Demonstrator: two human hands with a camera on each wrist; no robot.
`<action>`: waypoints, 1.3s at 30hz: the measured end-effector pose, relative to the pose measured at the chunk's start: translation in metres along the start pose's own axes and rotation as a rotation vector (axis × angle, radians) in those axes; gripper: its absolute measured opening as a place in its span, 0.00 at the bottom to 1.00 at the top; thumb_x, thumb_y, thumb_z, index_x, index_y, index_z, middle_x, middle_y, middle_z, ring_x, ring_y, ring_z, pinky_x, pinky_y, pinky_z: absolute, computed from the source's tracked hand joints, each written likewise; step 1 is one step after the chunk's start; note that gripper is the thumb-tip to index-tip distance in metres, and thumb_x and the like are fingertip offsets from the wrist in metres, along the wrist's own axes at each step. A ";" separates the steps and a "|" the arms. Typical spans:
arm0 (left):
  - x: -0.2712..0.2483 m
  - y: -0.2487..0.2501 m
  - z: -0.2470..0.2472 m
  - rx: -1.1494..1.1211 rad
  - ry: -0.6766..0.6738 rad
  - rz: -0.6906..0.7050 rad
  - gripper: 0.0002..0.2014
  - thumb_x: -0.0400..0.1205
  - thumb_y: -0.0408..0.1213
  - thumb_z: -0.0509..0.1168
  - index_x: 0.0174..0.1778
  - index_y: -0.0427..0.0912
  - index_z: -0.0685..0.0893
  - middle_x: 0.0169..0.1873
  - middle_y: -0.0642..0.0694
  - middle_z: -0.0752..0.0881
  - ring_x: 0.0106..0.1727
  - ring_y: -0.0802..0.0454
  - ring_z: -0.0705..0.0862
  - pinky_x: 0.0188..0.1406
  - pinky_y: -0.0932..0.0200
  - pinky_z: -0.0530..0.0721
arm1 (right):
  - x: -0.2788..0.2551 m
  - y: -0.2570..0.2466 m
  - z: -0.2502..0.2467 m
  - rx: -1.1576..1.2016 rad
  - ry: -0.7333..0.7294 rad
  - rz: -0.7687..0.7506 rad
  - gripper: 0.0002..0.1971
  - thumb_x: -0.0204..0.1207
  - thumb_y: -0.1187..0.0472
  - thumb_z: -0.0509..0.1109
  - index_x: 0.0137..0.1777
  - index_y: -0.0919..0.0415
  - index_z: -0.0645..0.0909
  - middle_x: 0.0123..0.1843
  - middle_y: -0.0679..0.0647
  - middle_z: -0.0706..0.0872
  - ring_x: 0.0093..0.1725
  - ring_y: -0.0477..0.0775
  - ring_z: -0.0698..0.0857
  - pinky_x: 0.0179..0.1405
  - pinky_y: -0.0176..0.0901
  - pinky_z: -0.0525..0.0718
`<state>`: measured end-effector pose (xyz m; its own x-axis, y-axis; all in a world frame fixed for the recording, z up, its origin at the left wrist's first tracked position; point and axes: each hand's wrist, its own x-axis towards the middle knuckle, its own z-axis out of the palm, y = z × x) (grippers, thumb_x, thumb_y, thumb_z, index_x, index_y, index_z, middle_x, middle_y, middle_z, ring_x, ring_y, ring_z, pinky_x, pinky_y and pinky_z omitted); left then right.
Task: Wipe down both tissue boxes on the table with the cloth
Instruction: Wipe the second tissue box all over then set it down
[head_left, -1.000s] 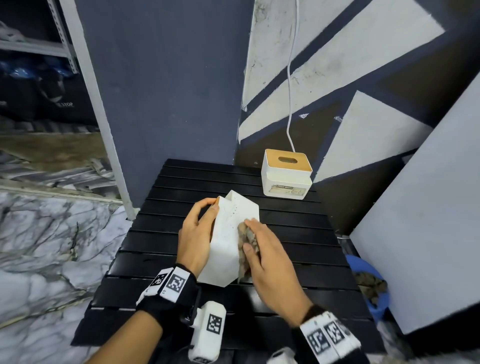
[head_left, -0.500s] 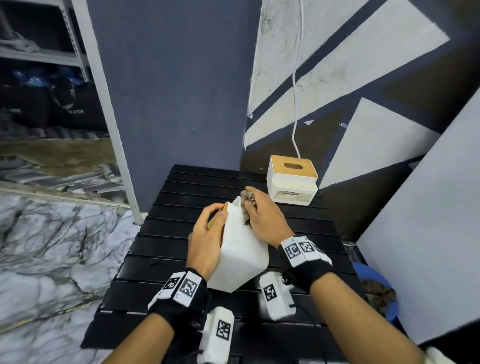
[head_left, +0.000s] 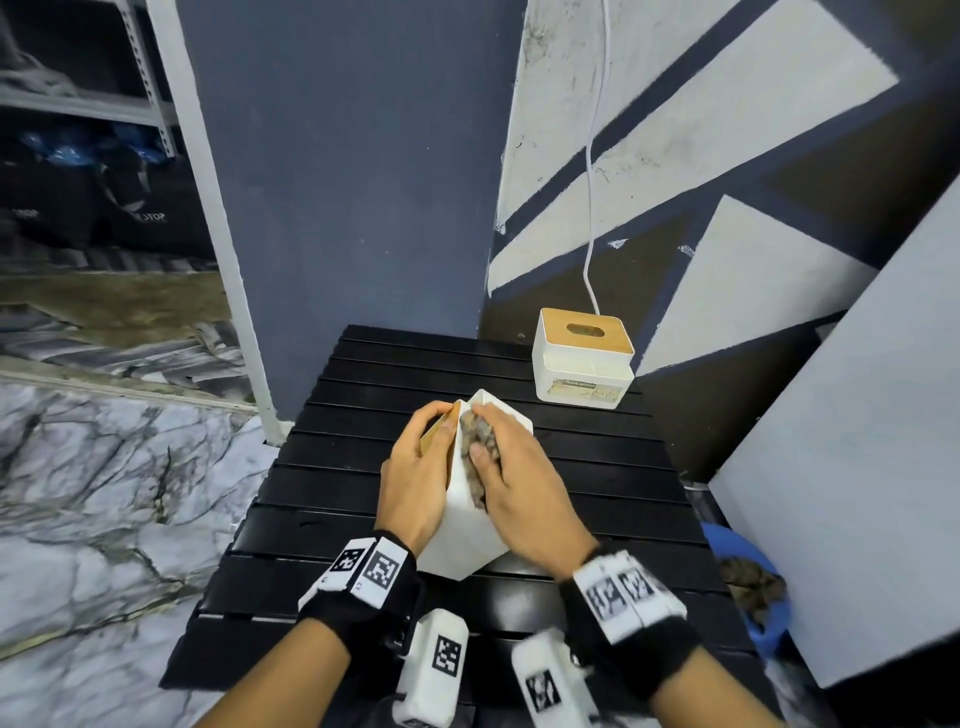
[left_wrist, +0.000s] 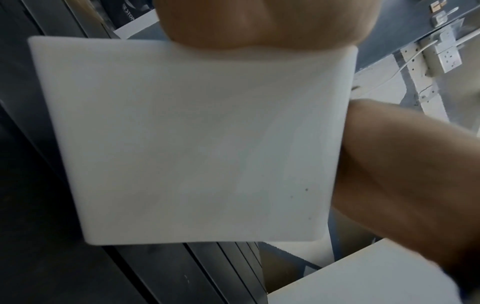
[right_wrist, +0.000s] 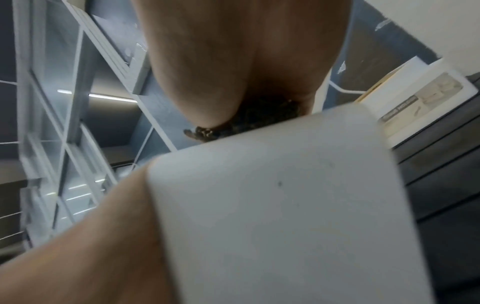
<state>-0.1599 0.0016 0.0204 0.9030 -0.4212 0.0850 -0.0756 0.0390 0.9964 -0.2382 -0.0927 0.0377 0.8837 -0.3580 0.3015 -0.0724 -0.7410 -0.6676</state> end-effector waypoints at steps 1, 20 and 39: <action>0.000 0.000 0.000 0.009 0.000 -0.005 0.07 0.86 0.50 0.61 0.51 0.63 0.85 0.41 0.62 0.90 0.42 0.67 0.86 0.41 0.71 0.80 | 0.016 0.005 0.000 -0.008 -0.002 0.022 0.20 0.85 0.56 0.55 0.76 0.52 0.65 0.74 0.48 0.72 0.74 0.45 0.69 0.76 0.40 0.66; 0.000 -0.001 0.003 0.110 -0.028 0.011 0.10 0.88 0.48 0.57 0.54 0.65 0.83 0.42 0.58 0.90 0.44 0.66 0.86 0.44 0.64 0.80 | -0.017 -0.008 -0.003 0.025 0.004 -0.009 0.21 0.85 0.53 0.55 0.78 0.47 0.63 0.76 0.42 0.69 0.75 0.38 0.66 0.76 0.34 0.63; 0.003 -0.004 0.003 0.025 -0.031 0.005 0.08 0.87 0.50 0.60 0.54 0.60 0.84 0.40 0.50 0.91 0.44 0.50 0.89 0.48 0.49 0.89 | -0.041 -0.010 -0.001 0.014 -0.021 0.018 0.23 0.85 0.51 0.54 0.80 0.46 0.60 0.80 0.39 0.61 0.79 0.37 0.57 0.80 0.37 0.57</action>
<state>-0.1582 -0.0021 0.0164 0.8890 -0.4491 0.0898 -0.0911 0.0188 0.9957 -0.2742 -0.0710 0.0331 0.8917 -0.3592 0.2753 -0.0819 -0.7264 -0.6824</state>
